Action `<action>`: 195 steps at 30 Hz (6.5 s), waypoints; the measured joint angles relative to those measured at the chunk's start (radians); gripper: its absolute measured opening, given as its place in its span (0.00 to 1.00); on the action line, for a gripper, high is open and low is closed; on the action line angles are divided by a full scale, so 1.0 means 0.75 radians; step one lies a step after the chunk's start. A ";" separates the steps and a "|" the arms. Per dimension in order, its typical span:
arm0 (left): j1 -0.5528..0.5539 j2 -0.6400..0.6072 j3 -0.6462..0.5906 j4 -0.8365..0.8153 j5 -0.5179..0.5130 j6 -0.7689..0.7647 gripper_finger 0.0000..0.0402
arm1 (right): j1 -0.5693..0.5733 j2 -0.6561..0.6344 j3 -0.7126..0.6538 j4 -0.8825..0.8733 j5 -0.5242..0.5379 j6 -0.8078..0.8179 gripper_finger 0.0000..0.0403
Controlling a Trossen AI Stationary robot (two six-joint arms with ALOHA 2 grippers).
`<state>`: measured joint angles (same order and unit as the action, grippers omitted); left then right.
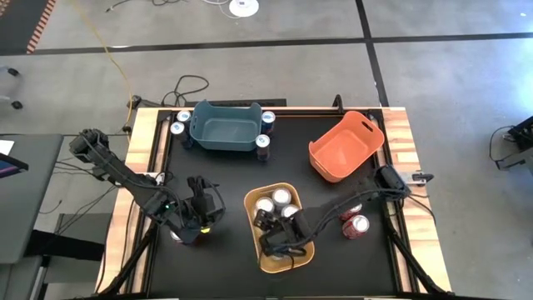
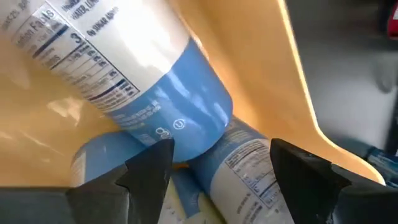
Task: Sort soda cans
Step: Adjust the blue white soda can in the yellow bin
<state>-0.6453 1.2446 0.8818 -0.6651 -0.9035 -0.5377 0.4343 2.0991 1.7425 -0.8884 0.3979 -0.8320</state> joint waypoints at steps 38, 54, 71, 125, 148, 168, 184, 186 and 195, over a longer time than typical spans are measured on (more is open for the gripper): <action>0.012 0.001 -0.001 -0.059 0.010 -0.008 0.92 | -0.129 0.168 0.061 0.215 -0.296 -0.242 0.72; 0.017 0.001 -0.001 -0.067 0.010 -0.008 0.92 | -0.138 0.168 0.132 0.023 -0.432 -0.200 0.72; 0.017 0.000 0.000 -0.075 0.010 -0.003 0.92 | -0.150 0.215 0.160 0.101 -0.315 -0.009 0.93; -0.156 -0.003 0.087 0.698 -0.260 0.909 0.92 | -0.364 -0.247 0.140 0.369 -0.980 0.798 0.72; -0.067 -0.005 0.088 0.852 0.231 1.124 0.95 | -0.400 -0.236 0.073 0.395 -0.942 0.730 0.72; -0.020 -0.002 0.087 0.874 0.166 1.135 0.92 | -0.412 -0.238 0.074 0.471 -0.981 0.773 0.72; -0.024 -0.002 0.087 0.899 0.174 1.089 0.74 | -0.425 -0.262 0.075 0.418 -1.014 0.853 0.85; -0.023 -0.004 0.087 0.901 0.163 1.048 0.74 | -0.425 -0.284 0.077 0.377 -1.006 0.901 0.92; 0.022 -0.002 0.083 0.831 0.227 0.915 0.74 | -0.439 -0.480 0.078 0.043 -0.685 1.197 0.91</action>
<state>-0.6284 1.2434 0.9443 -0.0422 -0.7333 0.1484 0.1050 1.7388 1.8008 -0.8558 -0.1160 0.0657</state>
